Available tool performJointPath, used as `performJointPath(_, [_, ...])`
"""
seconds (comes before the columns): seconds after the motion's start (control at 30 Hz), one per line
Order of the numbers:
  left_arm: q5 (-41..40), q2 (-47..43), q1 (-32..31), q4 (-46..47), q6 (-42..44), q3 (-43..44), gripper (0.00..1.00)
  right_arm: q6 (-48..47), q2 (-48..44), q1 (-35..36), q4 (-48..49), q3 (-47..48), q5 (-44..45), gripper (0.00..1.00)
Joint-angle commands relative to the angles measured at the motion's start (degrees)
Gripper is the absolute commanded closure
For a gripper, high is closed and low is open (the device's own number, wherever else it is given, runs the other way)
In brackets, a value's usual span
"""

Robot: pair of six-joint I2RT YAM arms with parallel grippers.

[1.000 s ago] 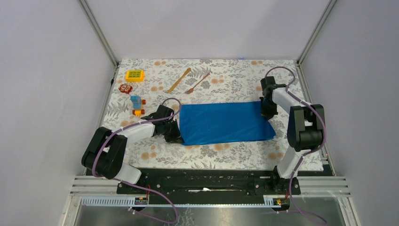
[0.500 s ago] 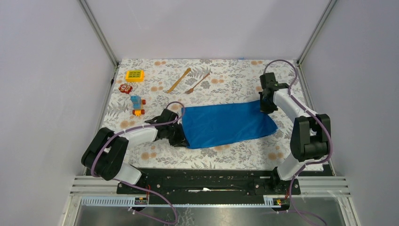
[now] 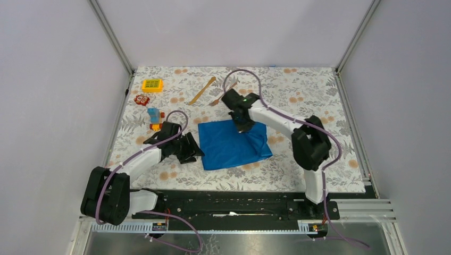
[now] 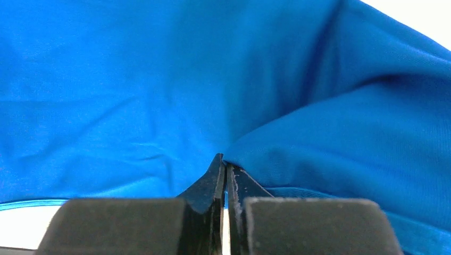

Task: Fold the napkin into a case and place the utensils inside
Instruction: Fold the rectangle-folded napkin at the center of the board.

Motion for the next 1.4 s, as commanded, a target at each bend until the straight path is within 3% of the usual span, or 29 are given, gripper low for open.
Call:
performJointPath(0.0, [0.8, -4.6, 4.3, -2.5, 2.2, 0.4, 0.44, 4.1, 7.3, 6.1, -4.2, 10.5, -2.0, 1.00])
performJointPath(0.2, [-2.1, -8.4, 8.1, -4.0, 0.4, 1.5, 0.46, 5.2, 14.8, 10.6, -3.5, 20.4, -9.8, 1.00])
performJointPath(0.4, [1.0, -5.4, 10.2, 3.3, -2.3, -1.8, 0.68, 7.8, 15.6, 11.3, 1.2, 19.4, -17.7, 1.00])
performJointPath(0.63, [2.5, 0.5, 10.2, 8.6, -1.9, -3.6, 0.70, 9.3, 13.1, 11.5, 3.9, 17.1, -20.1, 1.00])
performJointPath(0.73, [3.7, 3.9, 10.2, 11.9, -2.1, -3.9, 0.57, 9.7, 13.3, 11.5, 4.5, 16.6, -21.6, 1.00])
performJointPath(0.8, [4.3, 5.1, 10.1, 13.6, -2.9, -4.4, 0.55, 9.7, 14.0, 11.6, 4.4, 16.9, -22.2, 1.00])
performJointPath(0.93, [2.8, 7.1, 10.0, 13.9, -2.5, -4.9, 0.71, 10.3, 14.3, 11.8, 5.1, 17.5, -23.5, 1.00])
performJointPath(1.1, [3.2, 11.3, 10.0, 16.2, -2.4, -6.4, 0.83, 11.3, 13.4, 11.8, 7.1, 17.1, -24.9, 1.00])
performJointPath(1.37, [2.5, 11.1, 10.1, 16.2, -2.3, -7.0, 0.88, 12.6, 15.0, 12.2, 8.9, 17.9, -27.9, 1.00])
